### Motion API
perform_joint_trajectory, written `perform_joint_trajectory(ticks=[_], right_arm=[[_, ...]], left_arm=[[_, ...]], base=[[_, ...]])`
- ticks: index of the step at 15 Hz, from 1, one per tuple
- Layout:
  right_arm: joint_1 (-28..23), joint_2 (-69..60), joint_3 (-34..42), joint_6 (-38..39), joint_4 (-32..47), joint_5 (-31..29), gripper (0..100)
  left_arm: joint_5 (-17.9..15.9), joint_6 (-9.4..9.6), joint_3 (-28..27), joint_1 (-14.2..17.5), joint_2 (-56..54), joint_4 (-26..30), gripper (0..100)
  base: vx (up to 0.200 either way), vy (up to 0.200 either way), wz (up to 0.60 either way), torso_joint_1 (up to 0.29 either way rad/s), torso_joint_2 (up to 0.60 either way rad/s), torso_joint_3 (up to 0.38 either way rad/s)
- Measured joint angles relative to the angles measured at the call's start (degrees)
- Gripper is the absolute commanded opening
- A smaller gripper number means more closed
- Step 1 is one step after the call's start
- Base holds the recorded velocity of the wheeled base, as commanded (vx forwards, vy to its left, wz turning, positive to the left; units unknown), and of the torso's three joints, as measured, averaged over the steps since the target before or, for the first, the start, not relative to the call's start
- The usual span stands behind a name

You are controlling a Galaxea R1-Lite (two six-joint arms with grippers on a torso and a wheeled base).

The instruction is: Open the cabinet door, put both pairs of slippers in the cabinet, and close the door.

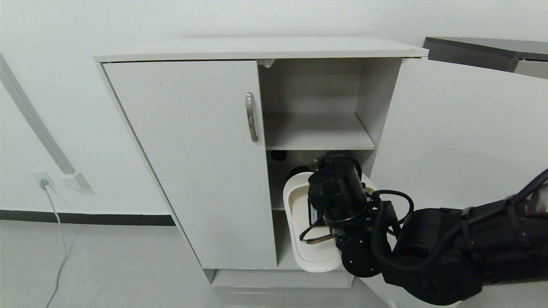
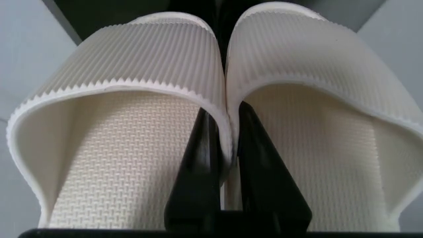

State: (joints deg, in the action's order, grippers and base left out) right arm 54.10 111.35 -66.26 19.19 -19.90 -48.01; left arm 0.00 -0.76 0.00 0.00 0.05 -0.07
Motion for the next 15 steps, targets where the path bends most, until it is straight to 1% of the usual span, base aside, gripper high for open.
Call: perform_joint_trajectory(ticks=[3, 5, 8, 10, 15], right_arm=[[1.0, -1.1, -2.9, -2.6, -0.2, -0.4, 0], [0.7, -1.5, -5.1, -5.0, -0.9, -1.0, 0], [-0.7, -0.4, -6.2, -7.6, -6.8, -1.5, 0], [-1.7, 0.6, -6.4, -8.2, -8.2, -1.6, 0], [-2.3, 1.0, -6.3, -8.1, -8.3, -1.5, 0]], left_arm=[[0.0, -0.02, 0.0, 0.0, 0.0, 0.0, 0], [0.1, -0.02, 0.0, 0.0, 0.0, 0.0, 0], [0.2, 0.02, 0.0, 0.0, 0.0, 0.0, 0], [0.3, 0.0, 0.0, 0.0, 0.0, 0.0, 0], [0.2, 0.0, 0.0, 0.0, 0.0, 0.0, 0]], base=[[0.0, 0.0, 0.0, 0.0, 0.0, 0.0], [0.0, 0.0, 0.0, 0.0, 0.0, 0.0], [0.0, 0.0, 0.0, 0.0, 0.0, 0.0], [0.0, 0.0, 0.0, 0.0, 0.0, 0.0], [0.0, 0.0, 0.0, 0.0, 0.0, 0.0]])
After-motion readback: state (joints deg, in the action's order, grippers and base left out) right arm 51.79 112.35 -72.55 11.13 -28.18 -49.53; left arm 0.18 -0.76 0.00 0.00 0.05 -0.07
